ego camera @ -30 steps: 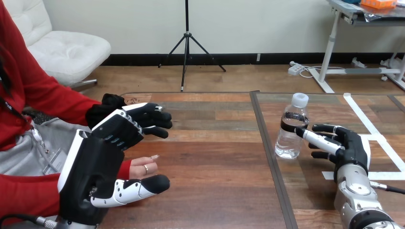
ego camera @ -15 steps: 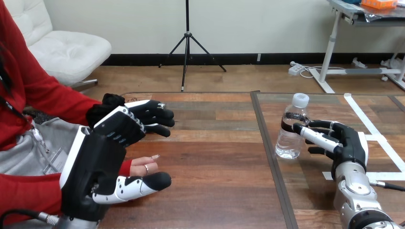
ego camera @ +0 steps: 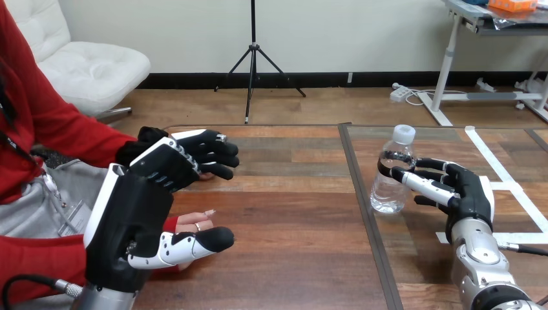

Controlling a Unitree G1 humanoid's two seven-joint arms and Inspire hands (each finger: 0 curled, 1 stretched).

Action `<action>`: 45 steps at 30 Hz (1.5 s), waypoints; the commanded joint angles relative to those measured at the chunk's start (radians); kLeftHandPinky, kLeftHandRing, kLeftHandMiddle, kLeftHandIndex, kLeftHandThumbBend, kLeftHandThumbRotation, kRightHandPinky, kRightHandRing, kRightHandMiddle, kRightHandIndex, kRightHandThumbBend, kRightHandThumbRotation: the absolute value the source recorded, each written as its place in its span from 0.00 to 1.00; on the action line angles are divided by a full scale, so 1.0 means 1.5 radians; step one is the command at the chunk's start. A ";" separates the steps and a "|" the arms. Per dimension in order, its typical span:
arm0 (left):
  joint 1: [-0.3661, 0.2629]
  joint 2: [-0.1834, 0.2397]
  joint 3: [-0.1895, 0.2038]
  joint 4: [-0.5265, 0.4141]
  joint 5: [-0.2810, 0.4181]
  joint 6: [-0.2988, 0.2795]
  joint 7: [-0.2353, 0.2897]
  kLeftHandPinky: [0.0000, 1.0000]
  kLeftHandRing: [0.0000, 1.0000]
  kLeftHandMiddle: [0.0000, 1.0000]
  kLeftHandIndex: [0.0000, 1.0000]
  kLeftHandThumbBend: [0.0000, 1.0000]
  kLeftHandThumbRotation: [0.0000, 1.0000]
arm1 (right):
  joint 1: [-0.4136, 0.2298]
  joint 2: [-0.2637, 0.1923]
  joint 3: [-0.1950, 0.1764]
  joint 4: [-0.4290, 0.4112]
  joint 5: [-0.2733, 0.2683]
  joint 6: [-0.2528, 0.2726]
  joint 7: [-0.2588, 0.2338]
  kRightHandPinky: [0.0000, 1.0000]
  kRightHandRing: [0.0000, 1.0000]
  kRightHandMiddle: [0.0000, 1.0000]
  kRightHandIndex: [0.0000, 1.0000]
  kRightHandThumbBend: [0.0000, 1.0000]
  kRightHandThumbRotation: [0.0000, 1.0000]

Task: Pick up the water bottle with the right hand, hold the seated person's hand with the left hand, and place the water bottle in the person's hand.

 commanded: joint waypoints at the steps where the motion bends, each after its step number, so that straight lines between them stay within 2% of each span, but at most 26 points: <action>1: -0.039 -0.001 -0.003 0.003 0.000 -0.003 -0.001 0.60 0.67 0.69 0.69 1.00 0.35 | -0.023 -0.003 0.021 -0.024 -0.016 -0.032 0.011 0.65 0.71 0.74 0.76 0.94 0.09; 6: -0.042 -0.001 -0.003 0.005 0.004 -0.005 0.000 0.61 0.67 0.69 0.69 1.00 0.35 | -0.021 -0.008 0.032 -0.025 -0.027 -0.040 0.019 0.71 0.77 0.80 0.82 0.97 0.17; 8: -0.042 0.000 -0.003 0.005 0.006 -0.004 0.001 0.61 0.67 0.69 0.69 1.00 0.36 | -0.020 -0.009 0.033 -0.025 -0.028 -0.041 0.025 0.76 0.82 0.85 0.87 0.99 0.22; 17: -0.045 -0.004 -0.003 0.009 0.015 -0.014 0.006 0.60 0.67 0.69 0.68 1.00 0.37 | -0.021 -0.015 0.051 -0.025 -0.045 -0.041 0.017 0.87 0.93 0.94 0.97 1.00 0.34; 24: -0.043 -0.007 -0.005 0.007 0.018 -0.015 0.009 0.60 0.67 0.69 0.68 1.00 0.38 | -0.025 -0.017 0.051 -0.024 -0.046 -0.039 0.019 0.86 0.93 0.95 0.99 1.00 0.38; 33: -0.040 -0.007 -0.008 0.004 0.015 -0.012 0.006 0.61 0.68 0.69 0.69 1.00 0.38 | -0.032 -0.022 0.055 -0.018 -0.052 -0.031 0.020 0.91 0.97 0.98 1.00 1.00 0.45; 39: -0.038 -0.007 -0.009 0.003 0.016 -0.014 0.007 0.61 0.67 0.69 0.69 1.00 0.38 | -0.036 -0.024 0.054 -0.017 -0.050 -0.026 0.025 0.89 0.96 0.98 1.00 1.00 0.47; 45: -0.036 -0.008 -0.011 0.001 0.018 -0.016 0.010 0.60 0.67 0.69 0.68 1.00 0.38 | -0.041 -0.025 0.050 -0.016 -0.045 -0.017 0.031 0.79 0.91 0.95 1.00 1.00 0.47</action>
